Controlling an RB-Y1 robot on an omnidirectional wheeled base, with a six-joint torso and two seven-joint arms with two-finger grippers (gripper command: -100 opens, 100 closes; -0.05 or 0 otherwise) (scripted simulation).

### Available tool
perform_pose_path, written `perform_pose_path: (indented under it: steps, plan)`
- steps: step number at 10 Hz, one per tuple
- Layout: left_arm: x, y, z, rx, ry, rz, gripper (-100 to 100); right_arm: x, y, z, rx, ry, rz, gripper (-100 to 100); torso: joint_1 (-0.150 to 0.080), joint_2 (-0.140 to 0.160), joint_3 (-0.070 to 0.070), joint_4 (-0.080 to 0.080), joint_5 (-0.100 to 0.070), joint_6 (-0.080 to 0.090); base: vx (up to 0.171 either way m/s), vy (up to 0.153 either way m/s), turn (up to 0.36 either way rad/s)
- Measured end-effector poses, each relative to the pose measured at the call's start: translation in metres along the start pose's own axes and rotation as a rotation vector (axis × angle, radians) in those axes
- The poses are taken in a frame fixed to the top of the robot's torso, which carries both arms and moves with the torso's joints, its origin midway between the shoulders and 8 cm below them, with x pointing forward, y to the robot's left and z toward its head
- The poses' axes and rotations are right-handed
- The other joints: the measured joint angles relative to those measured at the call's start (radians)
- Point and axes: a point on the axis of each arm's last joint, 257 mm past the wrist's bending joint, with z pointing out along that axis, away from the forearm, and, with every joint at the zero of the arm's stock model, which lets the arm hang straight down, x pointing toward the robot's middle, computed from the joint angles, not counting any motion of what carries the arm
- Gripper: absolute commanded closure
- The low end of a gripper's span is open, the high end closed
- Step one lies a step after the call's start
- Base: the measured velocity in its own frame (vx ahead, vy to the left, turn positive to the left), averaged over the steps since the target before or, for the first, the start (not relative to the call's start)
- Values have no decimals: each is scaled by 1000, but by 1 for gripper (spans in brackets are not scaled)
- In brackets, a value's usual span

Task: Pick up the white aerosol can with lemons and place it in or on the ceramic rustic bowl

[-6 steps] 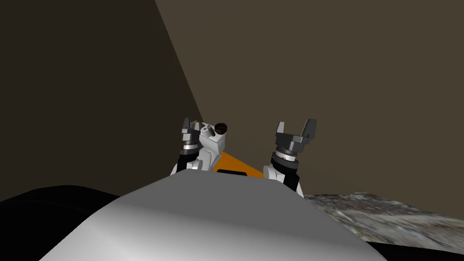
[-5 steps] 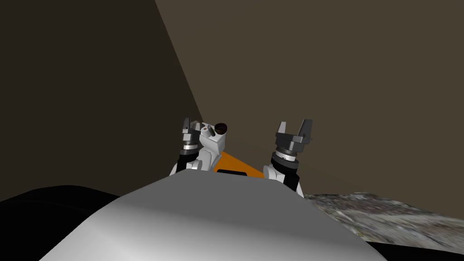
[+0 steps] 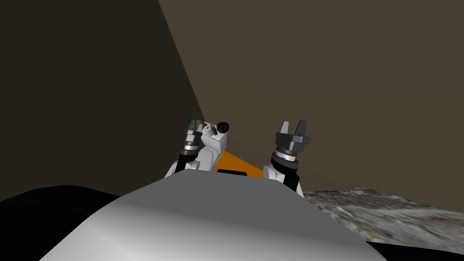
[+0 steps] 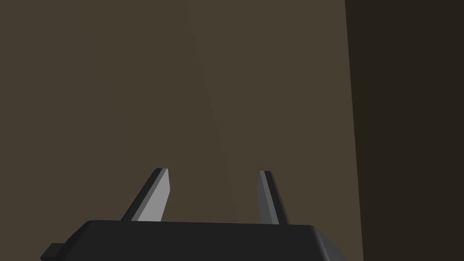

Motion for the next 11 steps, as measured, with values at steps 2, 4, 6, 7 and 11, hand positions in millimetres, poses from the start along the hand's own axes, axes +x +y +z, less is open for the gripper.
perform_pose_path:
  steps: [2,4,6,7,11]
  plan:
    - [9,10,-1,-18,52,65,-100,0,0,0,0,0,0,0,5,6,4,1,1,0,-176,144,-18]
    - [16,19,-4,-37,85,125,-100,0,0,0,0,0,0,0,3,8,4,2,1,0,-154,111,-14]
    - [24,29,-7,-56,111,179,-100,0,0,0,0,0,0,0,-5,-3,-1,0,-1,0,11,10,28]
    - [26,31,-7,-61,115,191,-100,0,0,0,0,0,0,0,-6,-5,-3,-1,-1,0,0,0,0]
    - [27,32,-7,-62,117,196,-100,0,0,0,0,0,0,0,-7,-5,-3,-1,-1,0,-3,-2,-6]
